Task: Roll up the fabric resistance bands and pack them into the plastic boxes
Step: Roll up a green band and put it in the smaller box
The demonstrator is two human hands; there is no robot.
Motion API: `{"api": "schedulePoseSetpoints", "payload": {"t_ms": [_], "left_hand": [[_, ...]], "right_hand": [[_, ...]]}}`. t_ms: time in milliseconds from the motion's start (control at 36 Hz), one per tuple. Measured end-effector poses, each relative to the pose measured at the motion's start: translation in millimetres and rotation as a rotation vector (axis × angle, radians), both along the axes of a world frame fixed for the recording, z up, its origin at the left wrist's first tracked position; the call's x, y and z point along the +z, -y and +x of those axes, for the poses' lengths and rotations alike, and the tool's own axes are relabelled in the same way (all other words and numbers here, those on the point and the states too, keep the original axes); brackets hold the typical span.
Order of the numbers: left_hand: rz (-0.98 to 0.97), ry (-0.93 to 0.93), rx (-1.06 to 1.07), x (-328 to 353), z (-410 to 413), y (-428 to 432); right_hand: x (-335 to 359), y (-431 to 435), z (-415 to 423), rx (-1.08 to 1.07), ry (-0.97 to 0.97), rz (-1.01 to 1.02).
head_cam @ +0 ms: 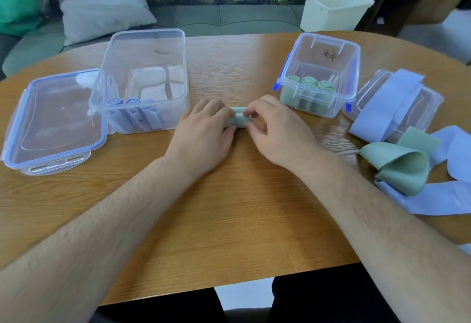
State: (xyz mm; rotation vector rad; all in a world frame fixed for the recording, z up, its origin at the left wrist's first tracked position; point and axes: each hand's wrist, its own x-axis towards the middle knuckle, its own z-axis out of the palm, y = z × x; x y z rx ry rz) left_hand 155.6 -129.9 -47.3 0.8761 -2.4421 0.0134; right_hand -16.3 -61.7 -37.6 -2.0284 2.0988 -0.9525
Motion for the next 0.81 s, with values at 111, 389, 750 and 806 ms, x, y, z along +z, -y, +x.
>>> {"api": "schedulePoseSetpoints", "payload": {"t_ms": [111,389,750,806], "left_hand": [[0.033,-0.017,-0.002,4,-6,0],[0.009,0.032,0.070,6,-20,11],[0.262,0.028,0.002,8,-27,20],[0.292,-0.047,-0.081,11,-20,10]], "right_hand": [[1,7,-4,-0.009,-0.021,0.020],[5,19,-7,-0.011,-0.057,0.087],[10,24,-10,0.000,0.026,0.123],[15,8,-10,0.023,0.040,0.103]]}}
